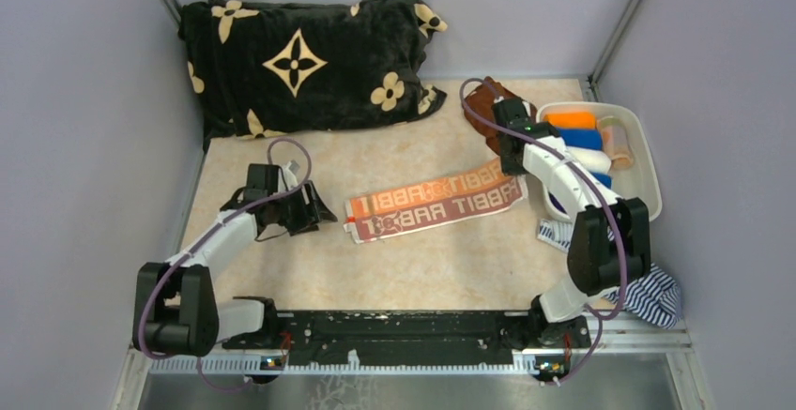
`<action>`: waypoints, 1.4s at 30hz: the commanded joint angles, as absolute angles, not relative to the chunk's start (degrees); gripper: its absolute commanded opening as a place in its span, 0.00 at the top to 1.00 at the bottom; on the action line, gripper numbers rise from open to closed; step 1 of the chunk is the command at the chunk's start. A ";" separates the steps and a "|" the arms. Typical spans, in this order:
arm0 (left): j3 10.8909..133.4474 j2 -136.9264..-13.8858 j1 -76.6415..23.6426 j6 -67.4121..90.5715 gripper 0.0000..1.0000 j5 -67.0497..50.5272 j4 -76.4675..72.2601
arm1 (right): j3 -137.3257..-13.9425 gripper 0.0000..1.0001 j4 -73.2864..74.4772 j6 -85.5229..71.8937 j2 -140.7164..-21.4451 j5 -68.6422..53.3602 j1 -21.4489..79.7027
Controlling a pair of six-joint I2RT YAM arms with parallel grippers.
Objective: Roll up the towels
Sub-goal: Fold the towel at the center of the board.
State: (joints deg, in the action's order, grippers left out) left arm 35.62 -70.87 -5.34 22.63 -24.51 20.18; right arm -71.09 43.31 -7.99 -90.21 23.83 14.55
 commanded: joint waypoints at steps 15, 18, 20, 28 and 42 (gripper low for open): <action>29.70 -81.79 -15.14 35.29 0.45 -24.87 -0.41 | -78.58 1.00 39.63 -18.09 -93.18 -3.50 38.47; 29.05 -82.25 -15.42 35.24 0.52 -24.61 -1.01 | -81.69 1.00 39.06 -20.65 -98.17 -4.42 41.71; 28.75 -82.37 -15.69 35.26 0.56 -24.53 -1.10 | -83.68 1.00 38.30 -22.36 -100.82 -4.71 43.74; 28.43 -82.18 -16.53 34.96 0.73 -23.96 -0.98 | -91.97 1.00 37.49 -26.47 -110.05 -3.97 48.60; 28.74 -82.38 -17.80 34.48 0.78 -22.62 -0.31 | -100.83 1.00 38.88 -27.22 -118.09 -4.90 50.84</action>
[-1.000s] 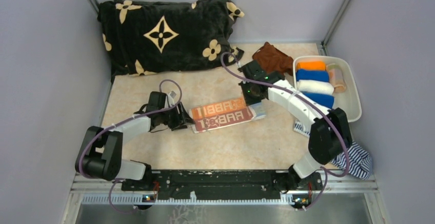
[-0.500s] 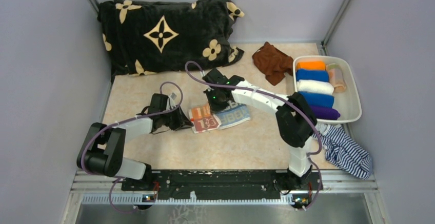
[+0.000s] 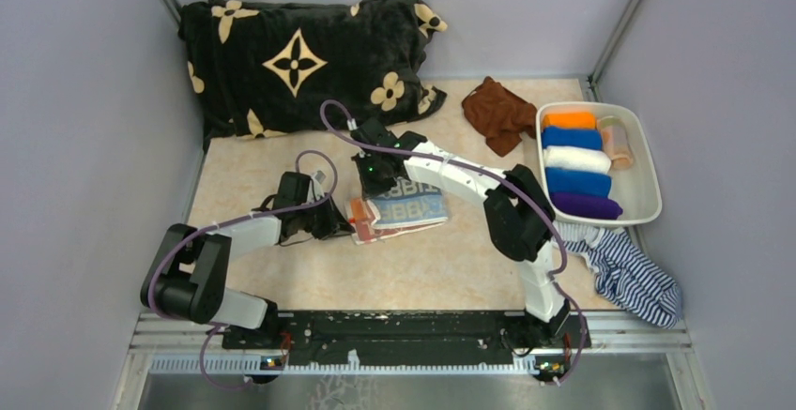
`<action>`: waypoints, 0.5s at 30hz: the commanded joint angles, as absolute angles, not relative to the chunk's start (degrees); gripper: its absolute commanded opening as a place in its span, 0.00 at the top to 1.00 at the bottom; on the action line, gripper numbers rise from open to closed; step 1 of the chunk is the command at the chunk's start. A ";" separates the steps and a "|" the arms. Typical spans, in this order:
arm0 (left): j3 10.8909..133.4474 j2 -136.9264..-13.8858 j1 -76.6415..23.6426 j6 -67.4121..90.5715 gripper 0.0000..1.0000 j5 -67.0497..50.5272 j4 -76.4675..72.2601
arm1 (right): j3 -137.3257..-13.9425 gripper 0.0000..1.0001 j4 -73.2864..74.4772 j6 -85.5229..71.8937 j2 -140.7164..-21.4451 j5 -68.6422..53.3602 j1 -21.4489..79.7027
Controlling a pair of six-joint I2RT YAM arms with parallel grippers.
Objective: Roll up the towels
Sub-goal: Fold the towel at the center of the board.
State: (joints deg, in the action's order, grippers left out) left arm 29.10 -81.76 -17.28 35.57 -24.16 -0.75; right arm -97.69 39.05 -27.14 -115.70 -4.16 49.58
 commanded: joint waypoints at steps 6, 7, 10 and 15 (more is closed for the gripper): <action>28.94 -82.40 -17.93 34.36 0.78 -22.42 -0.13 | -102.11 1.00 40.30 -26.56 -121.37 -6.38 52.40; 28.92 -82.44 -18.01 34.41 0.78 -22.37 -0.09 | -102.58 1.00 40.74 -26.42 -121.78 -6.38 52.65; 28.92 -82.44 -18.10 34.46 0.78 -22.29 -0.14 | -103.49 1.00 40.93 -26.43 -122.42 -7.07 53.15; 28.83 -82.21 -18.17 34.54 0.78 -22.01 -0.07 | -105.05 0.97 41.88 -25.83 -123.56 -7.98 53.74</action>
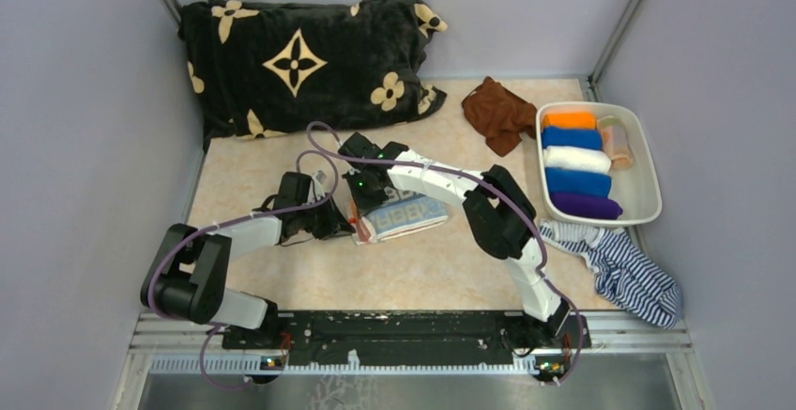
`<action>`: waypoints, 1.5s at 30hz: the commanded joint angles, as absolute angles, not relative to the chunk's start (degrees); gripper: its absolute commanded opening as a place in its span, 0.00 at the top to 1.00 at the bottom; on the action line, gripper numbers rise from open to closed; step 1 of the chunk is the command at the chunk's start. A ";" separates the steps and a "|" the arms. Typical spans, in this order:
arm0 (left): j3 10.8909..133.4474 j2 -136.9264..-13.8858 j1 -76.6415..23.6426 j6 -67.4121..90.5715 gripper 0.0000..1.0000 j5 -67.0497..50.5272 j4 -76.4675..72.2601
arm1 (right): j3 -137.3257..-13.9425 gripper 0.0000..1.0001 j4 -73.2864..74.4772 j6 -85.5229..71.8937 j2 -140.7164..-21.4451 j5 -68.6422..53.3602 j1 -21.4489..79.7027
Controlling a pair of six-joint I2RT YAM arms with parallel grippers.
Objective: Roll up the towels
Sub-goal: Fold the towel at the center of the board.
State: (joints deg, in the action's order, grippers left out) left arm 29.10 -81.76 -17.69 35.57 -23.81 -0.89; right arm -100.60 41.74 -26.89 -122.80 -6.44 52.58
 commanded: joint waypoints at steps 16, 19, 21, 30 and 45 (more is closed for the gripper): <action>29.54 -67.87 -18.25 34.81 0.51 -11.88 11.20 | -78.55 0.47 26.53 -23.13 -96.03 -5.51 46.18; 30.60 -64.04 -18.79 34.91 0.48 -11.05 13.46 | -67.70 0.47 18.36 -25.17 -88.06 -11.20 40.81; 32.39 -62.58 -20.06 35.64 0.46 -10.82 14.38 | -61.78 0.46 12.81 -26.51 -84.61 -13.94 37.79; 38.75 -70.63 -28.03 38.64 0.49 -11.93 6.81 | -49.26 0.48 -5.56 -32.16 -84.68 -23.31 30.93; 22.98 -76.55 -19.32 44.29 0.67 -19.44 -8.61 | -34.03 0.49 -24.83 -38.96 -95.32 -31.81 20.63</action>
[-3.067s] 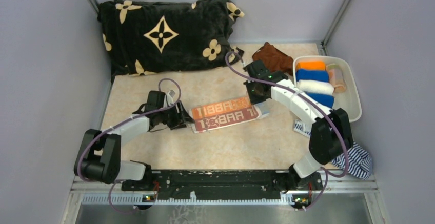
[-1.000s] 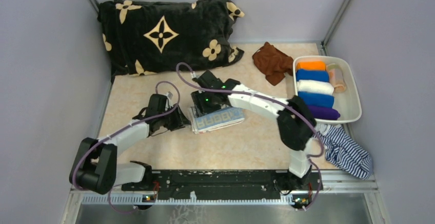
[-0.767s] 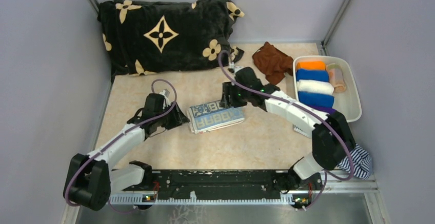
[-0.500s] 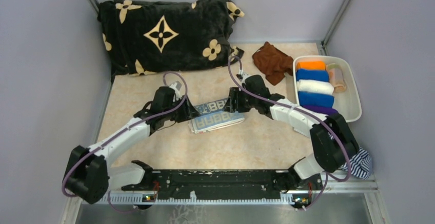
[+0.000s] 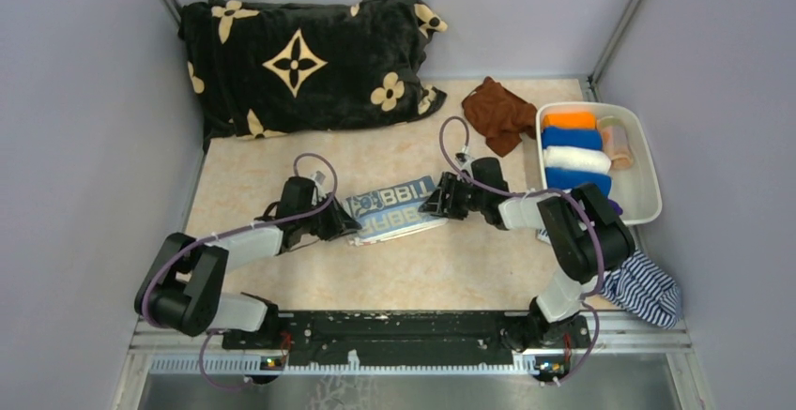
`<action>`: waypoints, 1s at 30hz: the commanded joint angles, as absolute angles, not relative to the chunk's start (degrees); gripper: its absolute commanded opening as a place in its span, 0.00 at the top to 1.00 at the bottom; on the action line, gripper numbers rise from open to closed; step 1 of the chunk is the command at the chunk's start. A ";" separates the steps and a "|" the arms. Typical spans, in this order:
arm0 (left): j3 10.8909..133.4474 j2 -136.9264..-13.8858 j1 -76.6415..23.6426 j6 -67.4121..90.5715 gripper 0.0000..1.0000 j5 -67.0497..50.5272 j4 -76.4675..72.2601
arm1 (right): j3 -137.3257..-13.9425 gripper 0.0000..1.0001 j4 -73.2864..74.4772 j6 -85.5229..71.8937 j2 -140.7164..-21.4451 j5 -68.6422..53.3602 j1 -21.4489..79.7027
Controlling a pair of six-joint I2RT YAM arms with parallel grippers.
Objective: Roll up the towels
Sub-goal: Fold the towel at the center of the board.
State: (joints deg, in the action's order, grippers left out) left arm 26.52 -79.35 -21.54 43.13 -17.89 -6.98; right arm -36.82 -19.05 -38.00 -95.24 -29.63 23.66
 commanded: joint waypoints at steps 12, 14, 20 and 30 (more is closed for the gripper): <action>31.82 -71.81 -19.77 43.83 0.53 -20.16 -7.01 | -44.12 0.48 -29.49 -42.30 -93.71 -40.25 19.74; 33.17 -75.37 -19.78 44.01 0.54 -20.82 -8.91 | -46.38 0.48 -31.84 -43.35 -97.88 -41.08 19.70; 32.13 -85.39 -18.33 43.83 0.63 -18.18 -13.63 | -49.73 0.49 -35.79 -44.69 -108.87 -40.69 19.56; 28.32 -88.29 -13.62 42.57 0.61 -16.32 -11.94 | -42.22 0.52 -30.57 -39.53 -112.02 -35.22 16.35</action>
